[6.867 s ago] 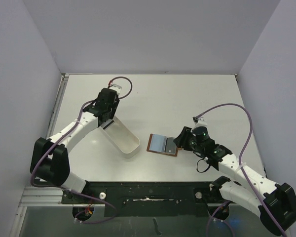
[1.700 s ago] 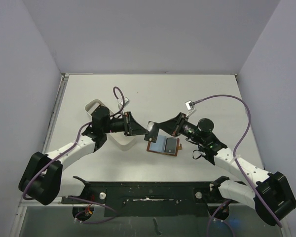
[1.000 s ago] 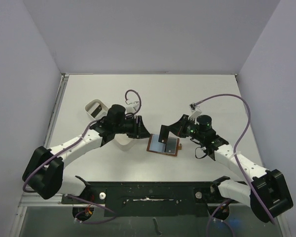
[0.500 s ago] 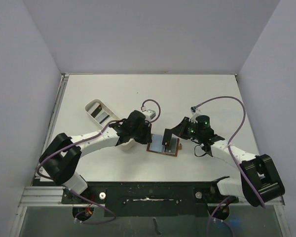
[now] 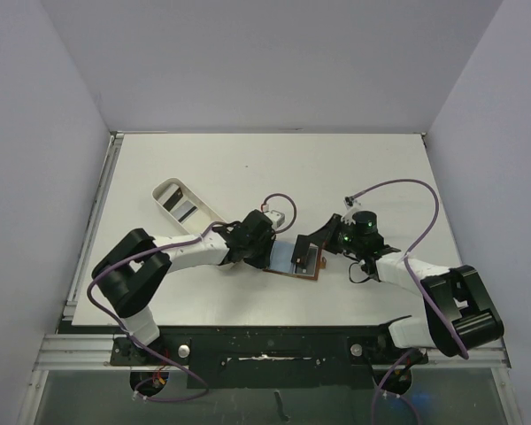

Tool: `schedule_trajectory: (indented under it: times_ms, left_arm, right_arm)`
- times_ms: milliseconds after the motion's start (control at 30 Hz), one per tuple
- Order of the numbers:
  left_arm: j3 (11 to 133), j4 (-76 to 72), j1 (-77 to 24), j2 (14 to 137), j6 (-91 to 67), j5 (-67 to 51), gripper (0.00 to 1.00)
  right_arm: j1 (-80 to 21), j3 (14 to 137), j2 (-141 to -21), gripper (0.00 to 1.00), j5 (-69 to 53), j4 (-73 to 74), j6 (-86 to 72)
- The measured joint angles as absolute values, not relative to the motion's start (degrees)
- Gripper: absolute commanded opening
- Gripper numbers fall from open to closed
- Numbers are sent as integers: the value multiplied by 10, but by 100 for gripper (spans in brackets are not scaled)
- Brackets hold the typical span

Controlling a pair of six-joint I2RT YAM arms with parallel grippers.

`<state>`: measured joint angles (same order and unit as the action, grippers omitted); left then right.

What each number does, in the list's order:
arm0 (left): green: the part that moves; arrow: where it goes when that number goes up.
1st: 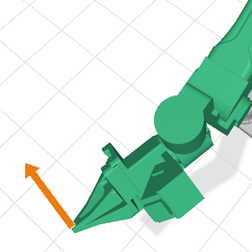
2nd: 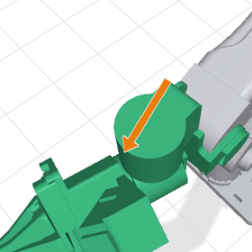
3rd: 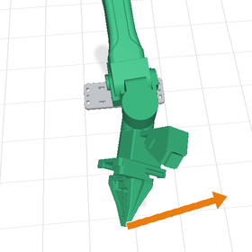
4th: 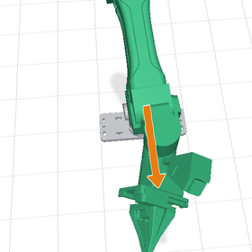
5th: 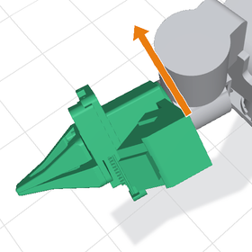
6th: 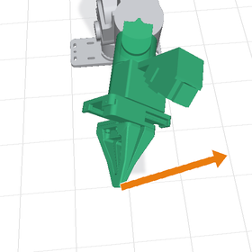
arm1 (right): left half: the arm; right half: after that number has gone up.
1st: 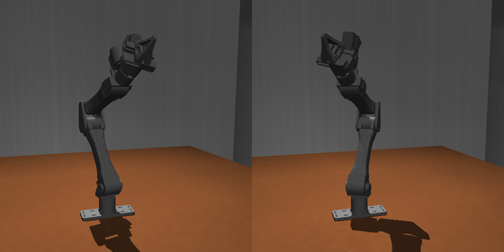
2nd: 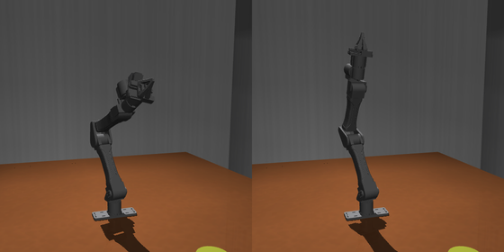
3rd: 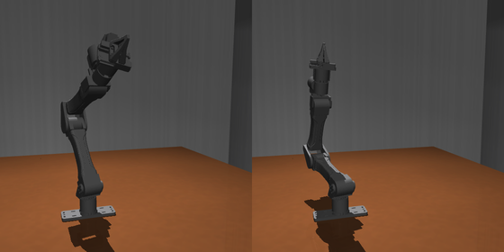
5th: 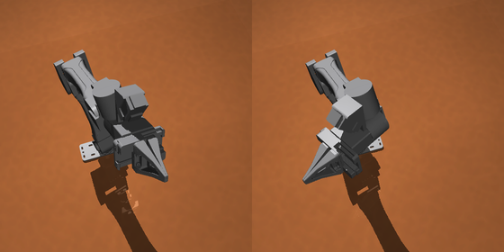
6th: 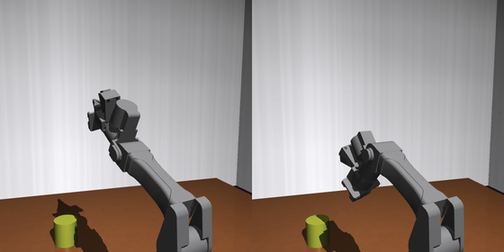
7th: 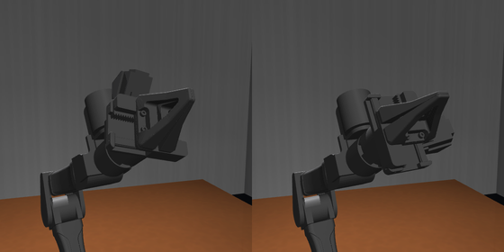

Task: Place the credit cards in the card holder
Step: Insert the credit card into the card holder.

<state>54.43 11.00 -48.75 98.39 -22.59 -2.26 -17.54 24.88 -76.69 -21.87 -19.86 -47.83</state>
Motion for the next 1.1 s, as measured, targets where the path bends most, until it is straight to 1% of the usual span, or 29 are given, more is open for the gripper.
schedule_trajectory:
  times_ms: [367, 1100]
  left_arm:
    - [548, 108, -495, 990, -222, -11, 0]
    - [548, 107, -503, 990, -223, 2, 0]
  right_arm:
    - [-165, 240, -792, 0, -231, -237, -494]
    - [-157, 200, -794, 0, -232, -270, -513]
